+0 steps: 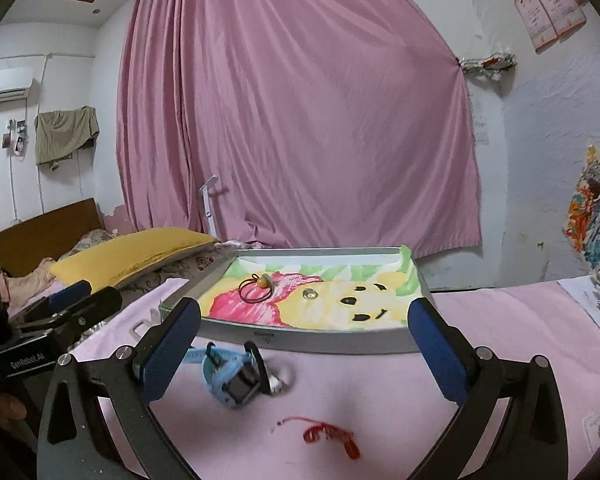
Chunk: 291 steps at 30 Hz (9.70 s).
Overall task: Organize jewelry
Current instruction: 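Move both tools back toward the blue watch and red cord, then grasp the blue smartwatch with the left tool while the right tool grasps the red cord, then lift and carry the watch and red cord over the tray, then open both tools to release the watch and red cord into the tray, then move both tools toward the gold earrings and black hair tie, then grasp the gold earrings with the left tool while the right tool grasps the black hair tie, then lift and carry the earrings and hair tie over the tray with both tools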
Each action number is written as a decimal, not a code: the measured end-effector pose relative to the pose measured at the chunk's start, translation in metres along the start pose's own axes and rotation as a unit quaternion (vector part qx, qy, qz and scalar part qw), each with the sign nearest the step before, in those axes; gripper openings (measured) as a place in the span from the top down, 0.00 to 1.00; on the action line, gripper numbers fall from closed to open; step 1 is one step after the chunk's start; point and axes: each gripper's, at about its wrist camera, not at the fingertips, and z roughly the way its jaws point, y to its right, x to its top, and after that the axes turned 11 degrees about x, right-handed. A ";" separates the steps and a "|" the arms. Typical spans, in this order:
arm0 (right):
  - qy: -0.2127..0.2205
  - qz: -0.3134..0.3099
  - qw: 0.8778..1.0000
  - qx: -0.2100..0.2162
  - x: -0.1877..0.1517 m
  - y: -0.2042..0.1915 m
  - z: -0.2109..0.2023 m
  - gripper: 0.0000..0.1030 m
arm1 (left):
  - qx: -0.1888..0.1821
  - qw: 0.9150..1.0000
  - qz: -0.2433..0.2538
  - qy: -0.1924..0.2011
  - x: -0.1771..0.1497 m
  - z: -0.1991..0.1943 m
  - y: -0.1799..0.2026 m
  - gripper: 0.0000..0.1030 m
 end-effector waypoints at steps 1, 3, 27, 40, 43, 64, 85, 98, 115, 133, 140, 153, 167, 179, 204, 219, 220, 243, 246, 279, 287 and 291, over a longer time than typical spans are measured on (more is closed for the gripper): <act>0.003 -0.003 1.000 -0.005 -0.004 0.000 -0.005 0.01 | 0.000 1.000 0.001 0.002 -0.002 -0.002 0.000 0.00; 0.005 -0.005 1.000 -0.009 -0.009 -0.002 -0.011 0.01 | -0.001 1.000 0.001 0.001 -0.006 -0.006 0.000 0.00; -0.214 0.036 0.976 0.006 -0.053 0.031 0.021 0.23 | -0.078 0.973 -0.007 -0.218 -0.047 0.048 0.017 0.18; -0.291 0.008 0.956 0.037 -0.059 0.032 0.051 0.57 | -0.118 0.955 0.026 -0.271 -0.045 0.083 0.055 0.37; -0.295 -0.001 0.955 0.040 -0.059 0.031 0.053 0.61 | -0.123 0.953 0.027 -0.276 -0.044 0.089 0.058 0.40; -0.285 0.013 0.957 0.049 -0.061 0.034 0.049 0.90 | -0.117 0.951 0.053 -0.280 -0.043 0.092 0.072 0.76; -0.252 0.056 0.964 0.068 -0.073 0.020 0.028 0.93 | -0.134 0.963 0.037 -0.232 -0.055 0.026 0.041 0.80; -0.136 0.065 0.986 0.072 -0.033 0.010 0.027 0.93 | -0.112 0.985 0.032 -0.126 -0.012 0.017 0.035 0.80; 0.025 -0.005 0.999 0.045 0.049 -0.005 0.076 0.93 | -0.045 0.998 0.028 0.026 0.049 0.076 0.022 0.80; -0.105 0.005 0.994 0.022 0.045 0.013 0.205 0.93 | 0.016 0.993 -0.003 -0.118 0.046 0.183 0.003 0.80; -0.197 0.030 0.980 0.029 0.023 0.025 0.224 0.93 | -0.003 0.982 0.011 -0.187 0.035 0.197 0.002 0.80; -0.287 0.039 0.956 0.043 -0.002 0.025 0.245 0.93 | -0.030 0.962 0.046 -0.266 0.019 0.215 0.014 0.80; -0.274 0.052 0.959 0.044 -0.004 0.028 0.231 0.79 | -0.037 0.965 0.013 -0.259 0.025 0.205 0.003 0.66; -0.133 0.041 0.990 0.022 0.023 0.018 0.144 0.34 | -0.024 0.992 -0.021 -0.124 0.045 0.124 -0.009 0.20; 0.012 -0.044 0.999 -0.019 -0.006 -0.024 -0.009 0.01 | 0.011 0.999 -0.009 -0.044 -0.008 -0.002 -0.012 0.00; -0.112 -0.007 0.994 0.001 -0.020 0.006 0.011 0.05 | -0.012 0.988 0.009 -0.151 -0.035 0.018 0.000 0.00; -0.127 0.004 0.992 0.006 -0.021 0.011 0.015 0.12 | -0.015 0.987 0.010 -0.161 -0.037 0.020 0.001 0.03; -0.264 0.018 0.964 0.039 -0.023 0.024 0.094 0.64 | -0.057 0.957 0.014 -0.285 -0.048 0.073 0.021 0.67; -0.272 0.016 0.961 0.041 -0.023 0.025 0.103 0.66 | -0.060 0.954 0.023 -0.292 -0.048 0.076 0.027 0.70; -0.235 0.046 0.968 0.071 -0.024 0.024 0.087 0.95 | -0.127 0.963 -0.068 -0.226 -0.028 0.076 0.001 0.87; -0.129 0.047 0.988 0.072 0.004 0.011 0.065 0.95 | -0.104 0.981 -0.067 -0.150 0.001 0.071 0.001 0.87; -0.074 0.037 0.994 0.066 0.025 0.006 0.061 0.95 | -0.068 0.993 -0.033 -0.088 0.023 0.072 0.012 0.87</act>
